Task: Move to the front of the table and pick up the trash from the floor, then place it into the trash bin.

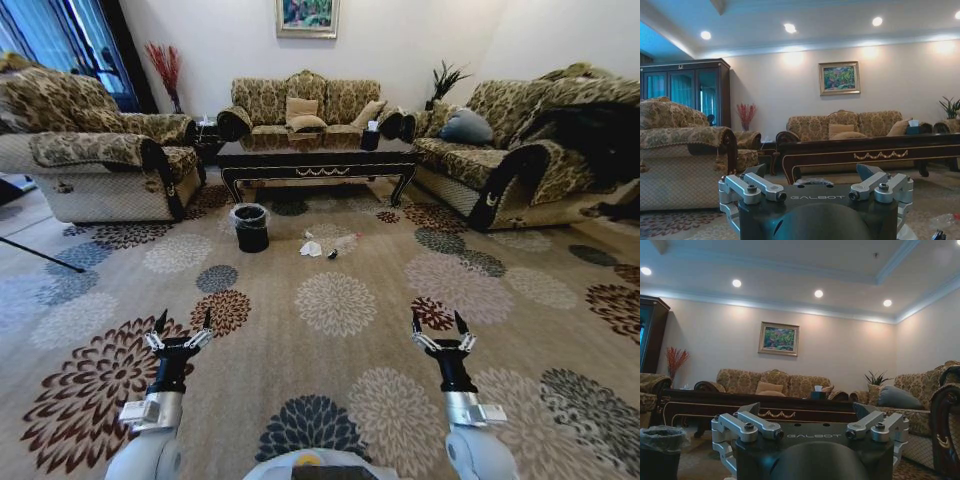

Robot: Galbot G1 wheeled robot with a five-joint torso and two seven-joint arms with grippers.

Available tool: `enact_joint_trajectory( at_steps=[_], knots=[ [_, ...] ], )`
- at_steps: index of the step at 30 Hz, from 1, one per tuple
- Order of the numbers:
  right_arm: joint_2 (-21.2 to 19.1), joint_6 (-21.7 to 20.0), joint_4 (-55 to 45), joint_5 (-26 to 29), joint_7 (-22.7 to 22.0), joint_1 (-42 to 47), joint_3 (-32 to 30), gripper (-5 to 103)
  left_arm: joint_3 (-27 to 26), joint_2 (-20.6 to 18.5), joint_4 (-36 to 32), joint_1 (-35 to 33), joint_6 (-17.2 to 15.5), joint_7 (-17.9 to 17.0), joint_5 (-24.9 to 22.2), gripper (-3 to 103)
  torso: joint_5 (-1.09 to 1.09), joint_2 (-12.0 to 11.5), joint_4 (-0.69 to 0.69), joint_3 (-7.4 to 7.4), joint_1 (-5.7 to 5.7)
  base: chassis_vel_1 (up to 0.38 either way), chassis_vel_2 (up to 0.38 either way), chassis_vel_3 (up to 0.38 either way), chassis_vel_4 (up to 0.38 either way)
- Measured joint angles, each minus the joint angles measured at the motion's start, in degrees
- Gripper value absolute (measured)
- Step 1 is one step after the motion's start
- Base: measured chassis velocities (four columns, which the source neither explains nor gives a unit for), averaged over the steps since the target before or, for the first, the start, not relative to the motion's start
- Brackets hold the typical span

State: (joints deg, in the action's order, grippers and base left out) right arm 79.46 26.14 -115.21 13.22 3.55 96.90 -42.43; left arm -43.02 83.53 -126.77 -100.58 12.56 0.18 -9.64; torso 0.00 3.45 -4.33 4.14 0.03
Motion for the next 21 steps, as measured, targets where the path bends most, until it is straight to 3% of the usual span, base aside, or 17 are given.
enact_joint_trajectory(
  at_steps=[11,21],
  knots=[
    [0.36,1.38,0.54,0.34,1.99,-0.17,0.83,100,-0.44,0.32,-0.51,-1.26,0.7,-0.03,0.47,100,0.0,0.2,0.0,0.14,0.02,-0.041,0.032,0.032,-0.032],
    [0.44,1.51,0.7,0.35,2.31,-0.33,1.11,100,-0.74,0.43,-0.29,-1.59,1.23,0.01,0.41,100,0.0,0.31,0.0,0.22,0.07,-0.185,0.19,0.196,-0.186]
  ],
)
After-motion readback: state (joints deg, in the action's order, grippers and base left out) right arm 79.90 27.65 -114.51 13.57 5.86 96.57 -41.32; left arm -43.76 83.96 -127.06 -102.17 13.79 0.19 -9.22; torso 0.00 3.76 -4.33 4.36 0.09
